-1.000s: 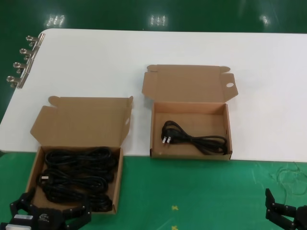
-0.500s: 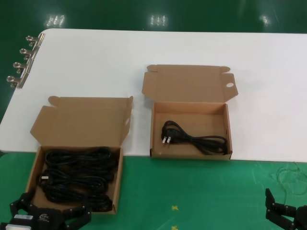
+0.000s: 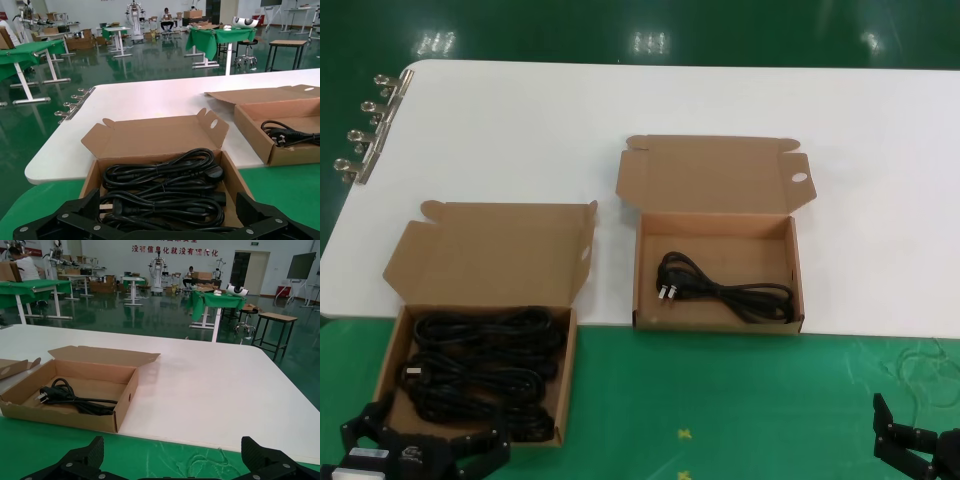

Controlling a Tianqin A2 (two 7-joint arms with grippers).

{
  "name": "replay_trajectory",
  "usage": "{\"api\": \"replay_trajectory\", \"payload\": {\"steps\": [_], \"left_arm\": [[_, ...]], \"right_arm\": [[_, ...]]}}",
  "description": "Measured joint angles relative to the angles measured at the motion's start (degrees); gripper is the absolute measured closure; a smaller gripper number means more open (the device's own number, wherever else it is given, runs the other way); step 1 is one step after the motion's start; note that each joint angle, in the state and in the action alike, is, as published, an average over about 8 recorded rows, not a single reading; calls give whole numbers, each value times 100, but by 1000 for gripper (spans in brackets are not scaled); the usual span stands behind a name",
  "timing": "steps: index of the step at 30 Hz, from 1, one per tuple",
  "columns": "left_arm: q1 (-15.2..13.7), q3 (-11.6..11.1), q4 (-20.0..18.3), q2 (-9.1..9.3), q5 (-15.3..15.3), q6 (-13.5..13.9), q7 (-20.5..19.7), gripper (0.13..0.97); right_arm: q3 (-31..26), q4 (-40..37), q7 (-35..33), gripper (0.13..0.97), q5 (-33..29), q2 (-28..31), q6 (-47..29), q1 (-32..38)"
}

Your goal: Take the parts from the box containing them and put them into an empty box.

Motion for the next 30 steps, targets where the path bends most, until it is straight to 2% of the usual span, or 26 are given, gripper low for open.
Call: {"api": "replay_trajectory", "payload": {"steps": [30], "left_arm": [[0,0,0,0,0,0,0,132]], "right_arm": [[0,0,0,129,0,0,0,0]]}}
